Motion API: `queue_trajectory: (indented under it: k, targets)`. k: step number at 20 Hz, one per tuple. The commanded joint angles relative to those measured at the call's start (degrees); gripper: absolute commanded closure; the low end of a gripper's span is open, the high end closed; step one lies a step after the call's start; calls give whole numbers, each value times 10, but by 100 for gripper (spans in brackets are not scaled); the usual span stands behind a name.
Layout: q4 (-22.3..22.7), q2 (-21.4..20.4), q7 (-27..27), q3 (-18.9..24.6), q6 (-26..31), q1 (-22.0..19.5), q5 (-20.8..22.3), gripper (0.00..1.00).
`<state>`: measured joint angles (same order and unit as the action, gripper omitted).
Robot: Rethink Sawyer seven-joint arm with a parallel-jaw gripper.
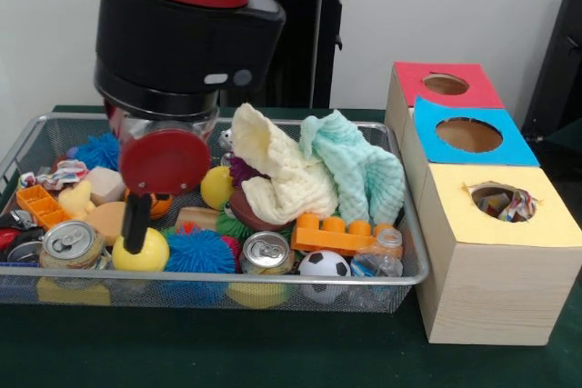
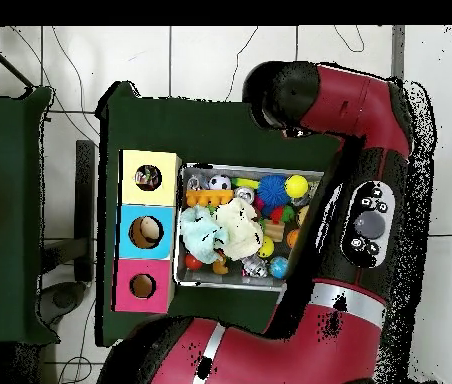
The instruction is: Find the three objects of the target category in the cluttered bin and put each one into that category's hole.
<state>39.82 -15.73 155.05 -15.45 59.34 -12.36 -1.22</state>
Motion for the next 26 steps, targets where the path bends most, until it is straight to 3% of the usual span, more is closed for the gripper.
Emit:
queue_trajectory:
  k: [1,5,15,26]
  targets:
    - [1,0,-44,21,9,-28,21,100]
    - [8,-9,-46,25,16,-30,17,100]
    - [202,-127,-49,14,-19,-30,18,100]
    - [309,-160,-43,32,-86,-42,22,100]
